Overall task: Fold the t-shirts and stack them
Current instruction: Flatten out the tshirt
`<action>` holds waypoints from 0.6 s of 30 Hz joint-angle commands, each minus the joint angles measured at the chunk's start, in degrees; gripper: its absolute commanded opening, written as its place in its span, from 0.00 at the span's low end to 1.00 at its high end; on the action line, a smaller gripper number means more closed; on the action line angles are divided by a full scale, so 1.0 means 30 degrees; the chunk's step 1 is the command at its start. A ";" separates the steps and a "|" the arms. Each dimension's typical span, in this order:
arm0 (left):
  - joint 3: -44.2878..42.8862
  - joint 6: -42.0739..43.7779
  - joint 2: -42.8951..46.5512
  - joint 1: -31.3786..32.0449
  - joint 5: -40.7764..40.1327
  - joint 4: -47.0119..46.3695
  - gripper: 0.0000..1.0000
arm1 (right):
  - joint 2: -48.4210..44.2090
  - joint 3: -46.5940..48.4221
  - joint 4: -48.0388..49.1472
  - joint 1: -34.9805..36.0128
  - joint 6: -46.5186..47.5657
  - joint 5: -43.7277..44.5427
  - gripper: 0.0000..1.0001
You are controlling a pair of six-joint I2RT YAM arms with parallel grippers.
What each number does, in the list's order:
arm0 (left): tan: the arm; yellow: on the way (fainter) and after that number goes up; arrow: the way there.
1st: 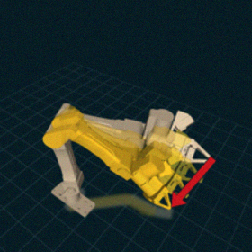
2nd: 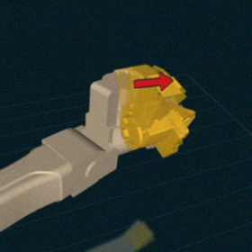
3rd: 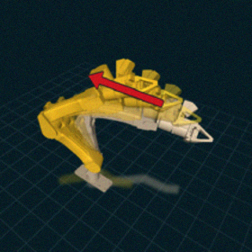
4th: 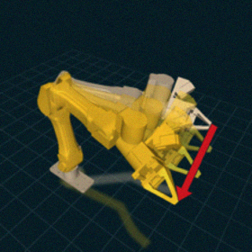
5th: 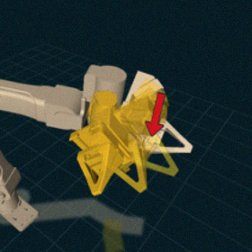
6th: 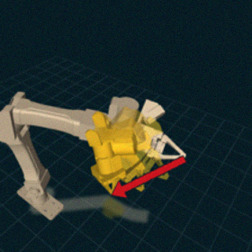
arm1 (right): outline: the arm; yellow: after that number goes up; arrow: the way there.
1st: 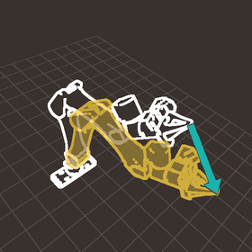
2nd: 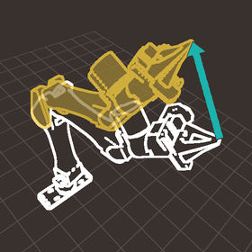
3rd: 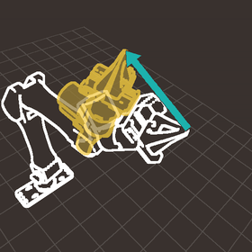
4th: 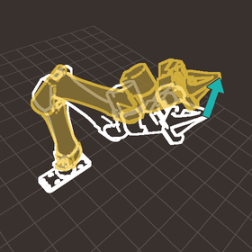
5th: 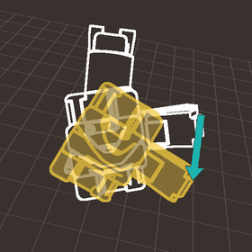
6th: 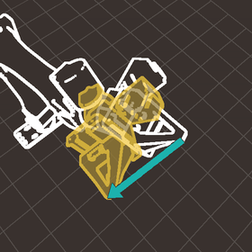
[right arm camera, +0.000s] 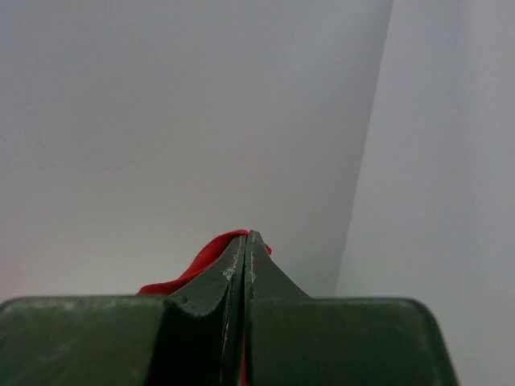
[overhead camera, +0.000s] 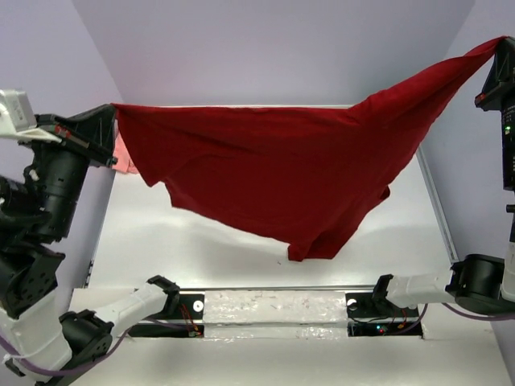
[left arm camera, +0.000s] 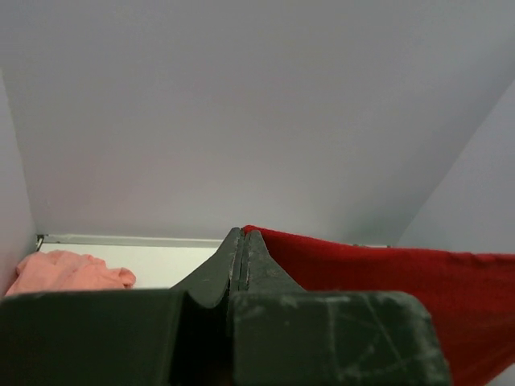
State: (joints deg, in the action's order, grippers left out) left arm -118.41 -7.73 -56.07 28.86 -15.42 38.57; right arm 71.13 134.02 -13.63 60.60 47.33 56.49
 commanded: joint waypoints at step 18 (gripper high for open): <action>-0.1160 -0.0529 0.0355 -0.1037 0.1835 -0.1261 0.00 | -0.0127 0.0069 0.2128 0.0572 0.1585 0.0533 0.00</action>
State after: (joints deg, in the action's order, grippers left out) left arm -117.34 -9.23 -51.70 26.13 -8.45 37.52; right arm 71.35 136.29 -14.94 61.63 45.87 57.60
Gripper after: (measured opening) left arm 0.014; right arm 0.009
